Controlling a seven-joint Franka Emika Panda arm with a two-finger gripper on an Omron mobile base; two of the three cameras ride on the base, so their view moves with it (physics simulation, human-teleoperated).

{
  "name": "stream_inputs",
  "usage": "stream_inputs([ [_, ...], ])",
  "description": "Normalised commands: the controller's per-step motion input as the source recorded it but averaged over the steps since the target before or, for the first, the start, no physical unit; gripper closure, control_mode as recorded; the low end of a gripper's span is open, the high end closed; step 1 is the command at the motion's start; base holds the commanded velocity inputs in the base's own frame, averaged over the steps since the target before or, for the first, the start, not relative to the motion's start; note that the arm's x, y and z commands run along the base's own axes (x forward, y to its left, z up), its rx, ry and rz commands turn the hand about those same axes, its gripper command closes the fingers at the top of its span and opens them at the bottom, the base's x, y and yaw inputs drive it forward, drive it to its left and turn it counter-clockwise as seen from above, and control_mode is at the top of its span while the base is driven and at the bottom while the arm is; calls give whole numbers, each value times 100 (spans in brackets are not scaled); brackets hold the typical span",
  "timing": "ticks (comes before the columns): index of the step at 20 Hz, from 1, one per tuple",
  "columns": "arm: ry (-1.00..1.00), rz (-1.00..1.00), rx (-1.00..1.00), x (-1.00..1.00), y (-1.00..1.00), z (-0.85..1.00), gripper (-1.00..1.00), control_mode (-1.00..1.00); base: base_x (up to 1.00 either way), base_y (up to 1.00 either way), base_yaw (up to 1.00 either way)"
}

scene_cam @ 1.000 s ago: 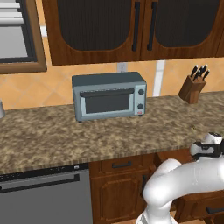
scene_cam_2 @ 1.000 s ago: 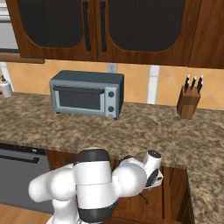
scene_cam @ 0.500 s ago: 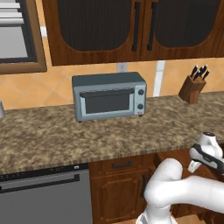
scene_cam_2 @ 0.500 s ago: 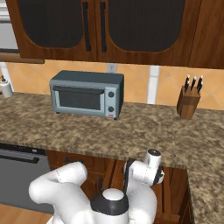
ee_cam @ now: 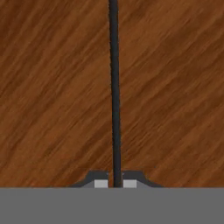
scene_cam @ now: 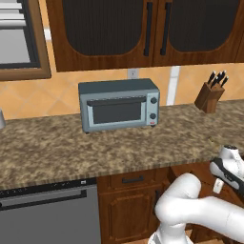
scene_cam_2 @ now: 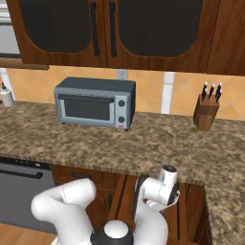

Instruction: Pick the ladle from the drawer and place it on the counter.

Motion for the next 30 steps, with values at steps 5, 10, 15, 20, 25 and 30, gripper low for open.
stream_inputs([
  [5,-8,21,17,-61,30,91,100,-100,0,0,0],
  [10,-28,28,0,-34,23,100,100,-100,0,0,0],
  [15,-13,25,1,-37,0,100,100,-100,0,0,0],
  [20,-21,10,15,17,-3,100,100,-100,0,0,0],
  [25,-34,1,10,60,-11,98,100,-100,0,0,0],
  [30,-12,1,4,98,-4,34,100,-100,0,0,0],
])
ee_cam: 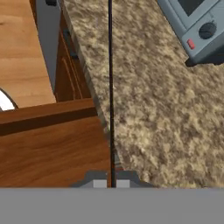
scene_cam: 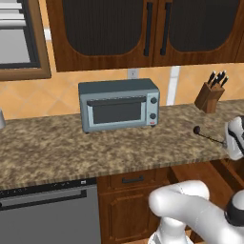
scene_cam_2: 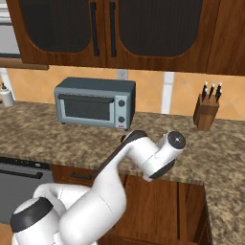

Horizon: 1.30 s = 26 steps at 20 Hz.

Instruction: Pick the ladle from the drawer and place it on the counter.

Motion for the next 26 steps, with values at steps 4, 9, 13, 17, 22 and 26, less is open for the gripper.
stream_inputs([
  [4,0,0,0,100,8,-13,100,-100,0,0,0],
  [9,2,2,0,97,0,-30,100,-100,0,0,0],
  [13,0,1,0,92,0,-53,100,-100,0,0,0],
  [17,0,2,0,81,0,-79,100,-100,0,0,0],
  [22,0,2,0,66,0,-80,100,-100,0,0,0],
  [26,0,0,0,55,0,-64,100,-100,0,0,0],
])
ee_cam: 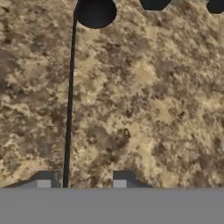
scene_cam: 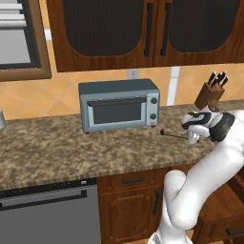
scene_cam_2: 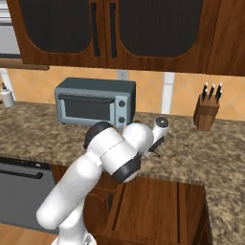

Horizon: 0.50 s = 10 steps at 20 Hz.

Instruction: Pick the ladle from the drawer and place it on the counter.

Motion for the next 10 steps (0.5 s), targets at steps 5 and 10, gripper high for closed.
stream_inputs([
  [5,0,0,0,31,0,-31,-100,-100,0,0,0],
  [10,-13,3,1,-50,4,0,-100,-100,0,0,0],
])
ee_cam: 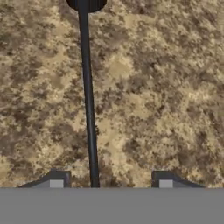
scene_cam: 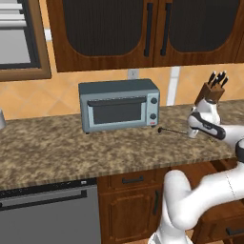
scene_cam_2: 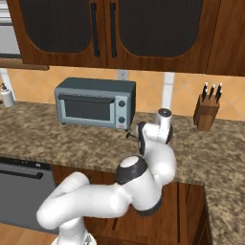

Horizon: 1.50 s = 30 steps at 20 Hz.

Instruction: Pick the ladle from the drawer and place it on the counter.

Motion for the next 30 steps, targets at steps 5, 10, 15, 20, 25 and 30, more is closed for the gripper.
stream_inputs([
  [5,-28,-1,10,-100,14,39,-100,-100,0,0,0],
  [10,-9,0,0,-100,57,60,-100,-100,0,0,0],
  [15,22,3,-8,-100,48,55,-100,-100,0,0,0],
  [20,30,1,0,-90,77,45,-100,-100,0,0,0],
  [25,2,7,-5,-11,100,19,-100,-100,0,0,0],
  [30,-1,-2,-4,11,100,1,-100,-100,0,0,0],
])
